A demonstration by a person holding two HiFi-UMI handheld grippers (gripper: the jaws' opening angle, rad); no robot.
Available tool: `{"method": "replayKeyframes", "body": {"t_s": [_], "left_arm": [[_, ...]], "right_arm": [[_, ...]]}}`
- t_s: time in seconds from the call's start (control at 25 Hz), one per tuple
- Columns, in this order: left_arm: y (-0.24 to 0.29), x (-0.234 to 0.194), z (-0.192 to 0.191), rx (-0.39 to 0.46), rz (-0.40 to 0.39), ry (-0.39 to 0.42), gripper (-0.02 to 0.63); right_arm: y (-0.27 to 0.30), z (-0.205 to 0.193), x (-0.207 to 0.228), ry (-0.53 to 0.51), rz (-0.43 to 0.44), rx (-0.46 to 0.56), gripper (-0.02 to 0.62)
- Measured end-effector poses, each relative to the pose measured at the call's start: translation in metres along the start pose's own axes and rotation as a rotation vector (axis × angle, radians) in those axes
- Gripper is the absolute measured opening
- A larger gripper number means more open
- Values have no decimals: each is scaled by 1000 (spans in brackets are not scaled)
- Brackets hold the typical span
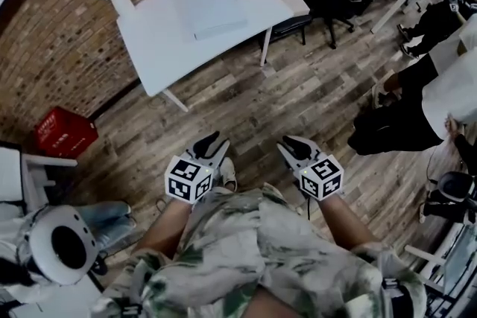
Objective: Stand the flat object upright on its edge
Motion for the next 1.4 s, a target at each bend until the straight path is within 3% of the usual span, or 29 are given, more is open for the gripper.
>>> {"method": "replayKeyframes", "body": {"t_s": [0.36,0.72,1.0,1.4], "left_arm": [[26,-106,54,-14,-70,26,123],[53,-151,68,-31,-82,-55,123],[102,-179,98,-19,-9,-71,123],[192,-228,174,-12,108,-122,126]], "right_arm": [[84,62,24,34,-80,16,90],[133,87,56,67,-86,-8,89],[171,110,125,66,-27,-8,89],[242,180,247,43,116,-37,98]]}}
Point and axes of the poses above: the fingertips, and each gripper's own axes: y forward along the fingers, x to its right, z out of its top, the point moved 5 cm from there along -y, backward along the fingers, and after that the axes turned 3 degrees about -y, right-handed, at the moved point
